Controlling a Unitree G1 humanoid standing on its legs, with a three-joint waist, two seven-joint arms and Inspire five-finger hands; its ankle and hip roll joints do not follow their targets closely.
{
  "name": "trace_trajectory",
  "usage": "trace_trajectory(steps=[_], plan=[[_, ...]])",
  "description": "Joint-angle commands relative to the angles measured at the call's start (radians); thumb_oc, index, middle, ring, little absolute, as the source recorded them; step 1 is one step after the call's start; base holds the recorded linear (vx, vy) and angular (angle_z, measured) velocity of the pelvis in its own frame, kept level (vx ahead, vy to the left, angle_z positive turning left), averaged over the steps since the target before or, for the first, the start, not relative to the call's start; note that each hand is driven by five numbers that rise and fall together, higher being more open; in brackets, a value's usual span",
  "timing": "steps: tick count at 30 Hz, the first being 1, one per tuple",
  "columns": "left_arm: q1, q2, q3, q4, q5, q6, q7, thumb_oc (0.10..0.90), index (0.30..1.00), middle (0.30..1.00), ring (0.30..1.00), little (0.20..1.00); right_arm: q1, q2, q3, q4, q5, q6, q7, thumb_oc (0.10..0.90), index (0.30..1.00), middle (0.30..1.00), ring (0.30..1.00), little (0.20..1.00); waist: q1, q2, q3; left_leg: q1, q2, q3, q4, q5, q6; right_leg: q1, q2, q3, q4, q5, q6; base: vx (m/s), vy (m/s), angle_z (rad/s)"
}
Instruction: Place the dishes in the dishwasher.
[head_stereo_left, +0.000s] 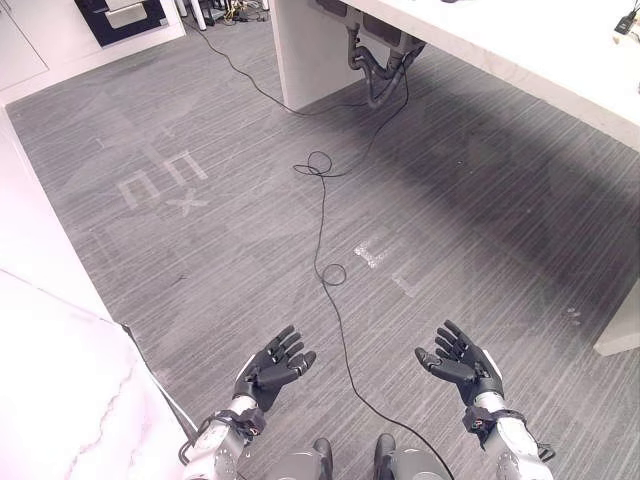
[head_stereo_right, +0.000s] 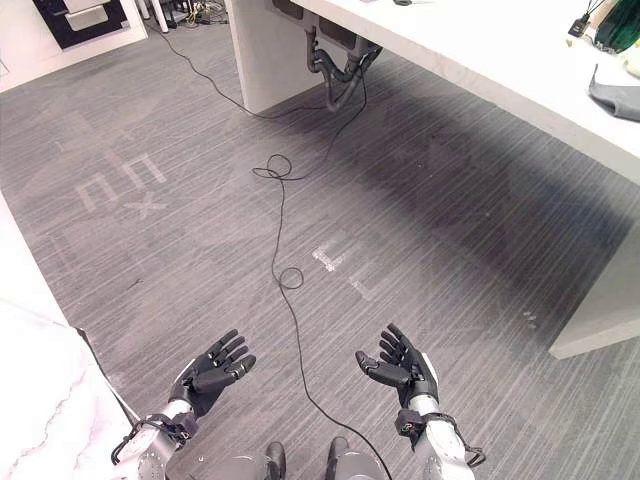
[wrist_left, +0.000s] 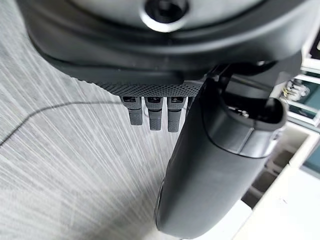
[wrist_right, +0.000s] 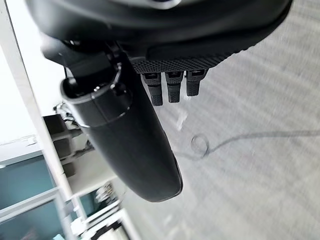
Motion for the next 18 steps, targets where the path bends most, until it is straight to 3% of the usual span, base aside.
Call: trace_trajectory(steps=[1, 9, 13, 16, 17, 18], plan=[[0.002, 0.025, -0.025, -0.094, 0.033, -0.065, -0.020, 0.800, 0.900, 0.900, 0.900, 0.900, -0.027, -0.028, -0.021, -0.104, 0.062, -0.073, 0.049, 0.800, 0.900, 0.900, 0.900, 0.900, -0.010, 0.002, -0.084, 0.016, 0.082, 0.026, -0.025, -0.060, -0.085, 0.025, -0.064, 0.046, 0.035, -0.129, 0.099, 0.01, -0.034, 0.00], [0.006, 0.024, -0.029, -0.082, 0.026, -0.027, 0.116, 0.800, 0.900, 0.900, 0.900, 0.900, -0.019, -0.035, 0.008, -0.097, 0.098, -0.007, 0.104, 0.800, 0.900, 0.900, 0.900, 0.900, -0.011, 0.013, -0.086, 0.015, 0.108, 0.015, -0.025, -0.042, -0.108, 0.040, -0.039, 0.023, 0.035, -0.156, 0.068, 0.02, -0.116, 0.06], [0.000, 0.017, -0.036, -0.083, 0.026, -0.048, 0.179, 0.800, 0.900, 0.900, 0.900, 0.900, -0.041, -0.043, 0.039, -0.100, 0.099, -0.021, 0.122, 0.800, 0.900, 0.900, 0.900, 0.900, -0.013, 0.011, -0.073, 0.036, 0.120, -0.001, -0.025, -0.016, -0.127, 0.041, -0.009, 0.040, 0.035, -0.168, 0.037, 0.03, -0.185, 0.20], [0.000, 0.019, -0.036, -0.087, 0.040, -0.106, 0.179, 0.800, 0.900, 0.900, 0.900, 0.900, -0.060, -0.061, 0.058, -0.110, 0.101, -0.040, 0.123, 0.800, 0.900, 0.900, 0.900, 0.900, -0.005, -0.021, -0.049, 0.067, 0.098, 0.031, -0.025, 0.067, -0.123, 0.039, -0.018, 0.073, 0.035, -0.156, 0.011, 0.09, -0.154, 0.04], [0.000, 0.024, -0.034, -0.094, 0.062, -0.134, 0.176, 0.800, 0.900, 0.900, 0.900, 0.900, -0.061, -0.071, 0.060, -0.109, 0.098, -0.048, 0.120, 0.800, 0.900, 0.900, 0.900, 0.900, 0.003, -0.032, -0.020, -0.011, 0.084, 0.014, 0.112, 0.136, -0.128, 0.047, -0.014, 0.086, 0.035, -0.145, -0.007, 0.08, -0.139, -0.02], [0.000, 0.024, -0.033, -0.094, 0.063, -0.135, 0.175, 0.800, 0.900, 0.900, 0.900, 0.900, -0.061, -0.072, 0.060, -0.109, 0.098, -0.048, 0.120, 0.800, 0.900, 0.900, 0.900, 0.900, 0.002, -0.030, -0.019, -0.019, 0.083, 0.011, 0.123, 0.137, -0.128, 0.047, -0.012, 0.086, 0.035, -0.145, -0.008, 0.13, -0.123, 0.29]])
